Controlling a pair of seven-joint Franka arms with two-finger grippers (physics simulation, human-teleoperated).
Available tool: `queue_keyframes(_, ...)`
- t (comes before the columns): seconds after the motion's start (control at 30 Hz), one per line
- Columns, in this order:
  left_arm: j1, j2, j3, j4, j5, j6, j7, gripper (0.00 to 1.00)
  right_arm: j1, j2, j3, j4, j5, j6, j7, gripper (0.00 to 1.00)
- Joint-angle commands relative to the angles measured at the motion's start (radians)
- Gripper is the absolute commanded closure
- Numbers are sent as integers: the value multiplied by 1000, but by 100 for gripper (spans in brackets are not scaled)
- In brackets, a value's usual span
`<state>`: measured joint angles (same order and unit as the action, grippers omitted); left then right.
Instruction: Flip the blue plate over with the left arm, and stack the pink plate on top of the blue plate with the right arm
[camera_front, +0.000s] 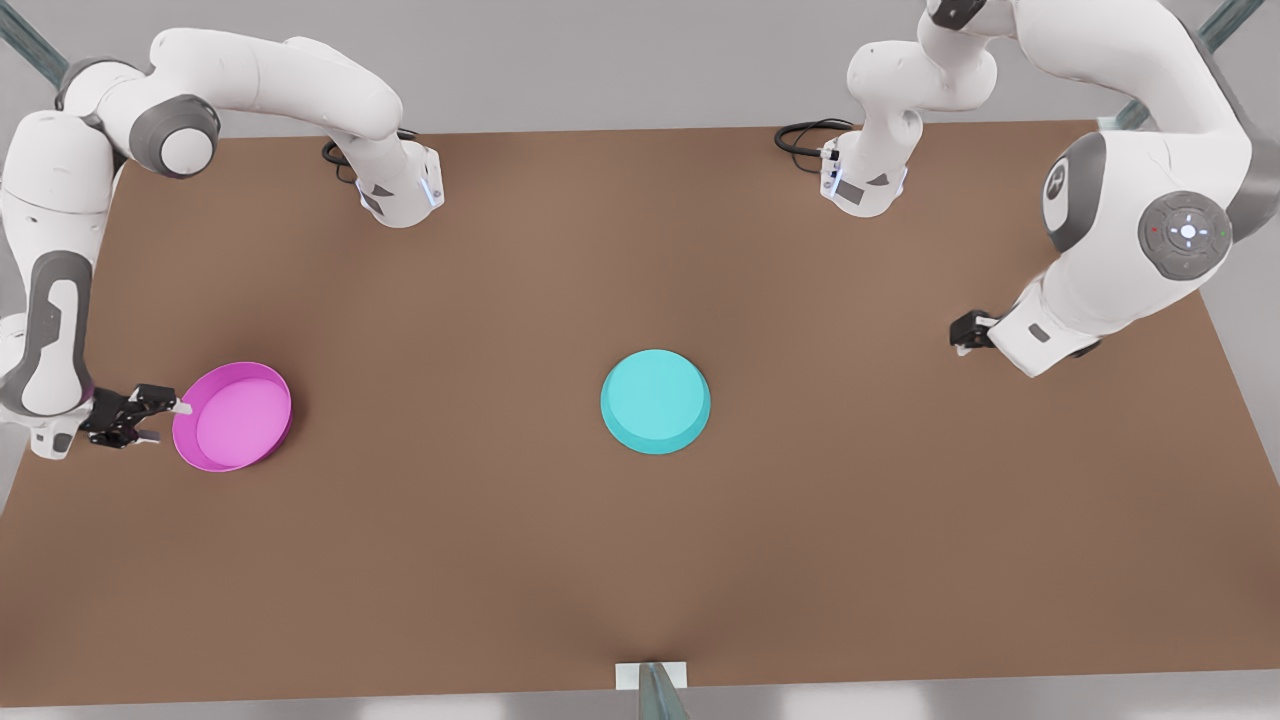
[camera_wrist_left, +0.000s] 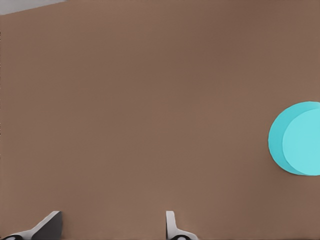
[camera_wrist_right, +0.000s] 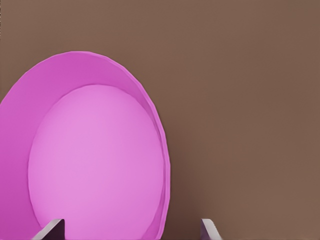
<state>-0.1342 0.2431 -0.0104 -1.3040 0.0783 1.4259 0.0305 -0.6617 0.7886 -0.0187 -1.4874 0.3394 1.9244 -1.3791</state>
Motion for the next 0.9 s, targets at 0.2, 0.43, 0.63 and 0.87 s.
queue_keyframes(0.2, -2, 36, 0, 15, 18, -10, -8, 0, -1, 29, -26, 9, 24, -4, -38, 23)
queue_keyframes(0.43, -7, 36, 0, 12, 20, -12, -17, 0, 7, 27, -35, 9, 98, -42, -29, 36)
queue_keyframes(0.63, -7, 36, 0, 6, 20, -12, -20, 0, 8, 46, -37, 15, 115, -36, -25, 36)
queue_keyframes(0.87, -7, 36, 0, 5, 20, -10, -20, 0, 13, 46, -37, 13, 133, -42, -23, 48)
